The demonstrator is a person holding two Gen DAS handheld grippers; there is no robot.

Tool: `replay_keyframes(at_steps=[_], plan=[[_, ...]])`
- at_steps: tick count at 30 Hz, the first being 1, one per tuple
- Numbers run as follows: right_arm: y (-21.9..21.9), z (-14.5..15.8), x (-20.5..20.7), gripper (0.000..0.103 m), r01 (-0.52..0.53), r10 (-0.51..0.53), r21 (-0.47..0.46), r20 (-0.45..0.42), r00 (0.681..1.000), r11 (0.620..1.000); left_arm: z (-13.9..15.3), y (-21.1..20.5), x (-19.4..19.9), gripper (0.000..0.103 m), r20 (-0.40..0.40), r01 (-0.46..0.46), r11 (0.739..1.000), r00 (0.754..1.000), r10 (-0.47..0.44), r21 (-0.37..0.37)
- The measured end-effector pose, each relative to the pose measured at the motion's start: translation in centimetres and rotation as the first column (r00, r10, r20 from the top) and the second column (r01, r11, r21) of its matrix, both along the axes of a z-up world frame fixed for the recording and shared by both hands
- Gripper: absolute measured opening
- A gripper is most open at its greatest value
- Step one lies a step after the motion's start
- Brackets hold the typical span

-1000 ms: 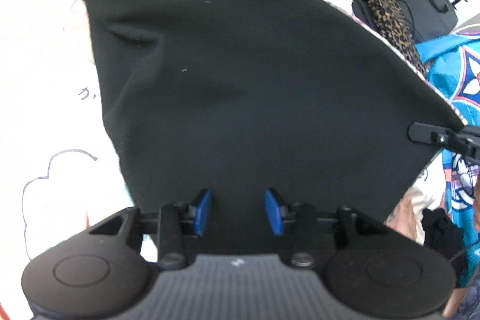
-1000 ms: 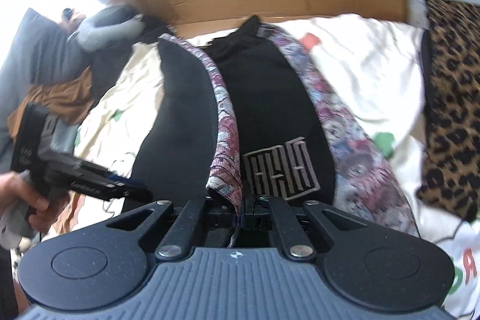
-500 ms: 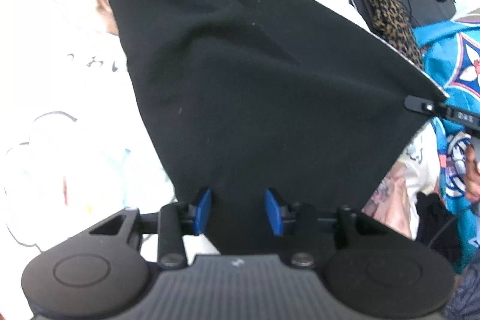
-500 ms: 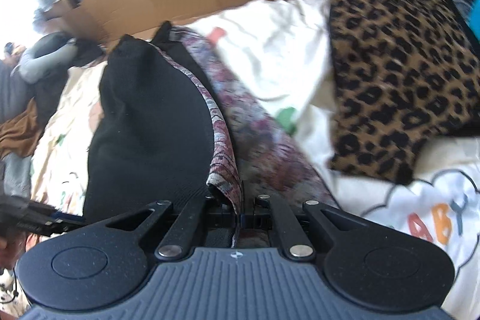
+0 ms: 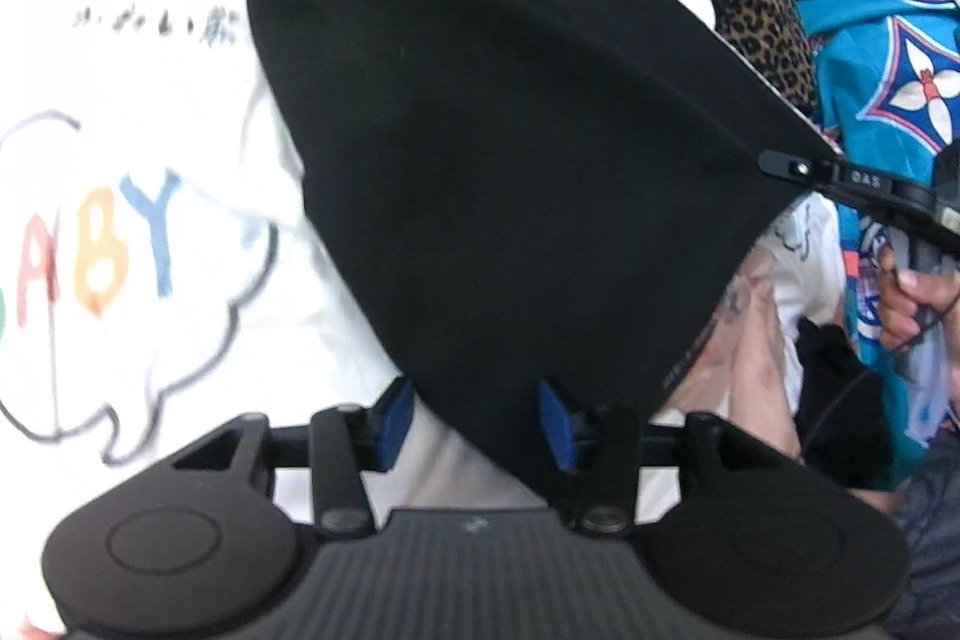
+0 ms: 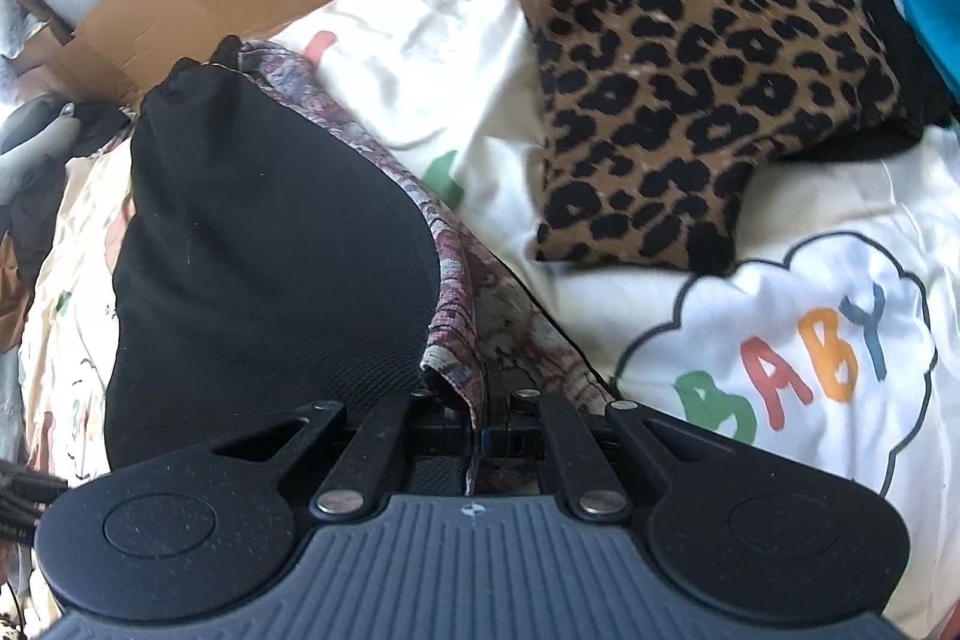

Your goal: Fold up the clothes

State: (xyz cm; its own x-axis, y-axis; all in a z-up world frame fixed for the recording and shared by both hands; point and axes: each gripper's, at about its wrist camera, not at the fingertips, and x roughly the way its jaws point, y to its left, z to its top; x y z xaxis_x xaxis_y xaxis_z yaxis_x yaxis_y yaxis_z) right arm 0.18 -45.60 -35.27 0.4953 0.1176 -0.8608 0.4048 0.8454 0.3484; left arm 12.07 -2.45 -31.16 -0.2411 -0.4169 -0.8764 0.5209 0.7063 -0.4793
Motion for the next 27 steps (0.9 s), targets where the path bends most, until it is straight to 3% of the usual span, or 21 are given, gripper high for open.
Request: replay_keyframes(at_steps=[6,11,14,21,24,27], plan=[[0.1,-1.0,-0.6,0.001,0.013,-0.013,0.005,-0.028,1.000,1.000,-1.6,-0.1,-1.2,0.050,-0.127,-0.032,0.999,0.992,0.028,-0.026],[-0.1,-1.3,-1.2,0.005,0.034,-0.033,0.013,-0.039,0.999,0.999,-1.9,-0.8,-1.2,0.047,-0.180,-0.085,0.992,0.981,0.068,-0.091],[-0.6,-1.2,-1.6,0.011,0.061,-0.061,0.010,-0.034,0.998,0.998,-1.9,-1.1,-0.9,0.045,-0.205,-0.120,0.984,0.974,0.091,-0.132],[-1.3,-0.8,-1.6,0.012,0.092,-0.092,0.008,0.021,0.996,0.996,-2.5,-0.8,0.4,0.041,-0.268,-0.248,0.949,0.944,0.192,-0.195],[-1.4,-1.0,-1.1,0.010,0.085,-0.086,0.014,0.037,0.996,0.996,-2.8,-1.6,0.1,0.042,-0.273,-0.229,0.951,0.947,0.168,-0.209],[-1.2,-1.1,-0.9,0.004,0.066,-0.066,0.006,0.035,0.997,0.998,-3.7,-3.0,-0.7,0.042,-0.248,-0.151,0.973,0.963,0.105,-0.177]])
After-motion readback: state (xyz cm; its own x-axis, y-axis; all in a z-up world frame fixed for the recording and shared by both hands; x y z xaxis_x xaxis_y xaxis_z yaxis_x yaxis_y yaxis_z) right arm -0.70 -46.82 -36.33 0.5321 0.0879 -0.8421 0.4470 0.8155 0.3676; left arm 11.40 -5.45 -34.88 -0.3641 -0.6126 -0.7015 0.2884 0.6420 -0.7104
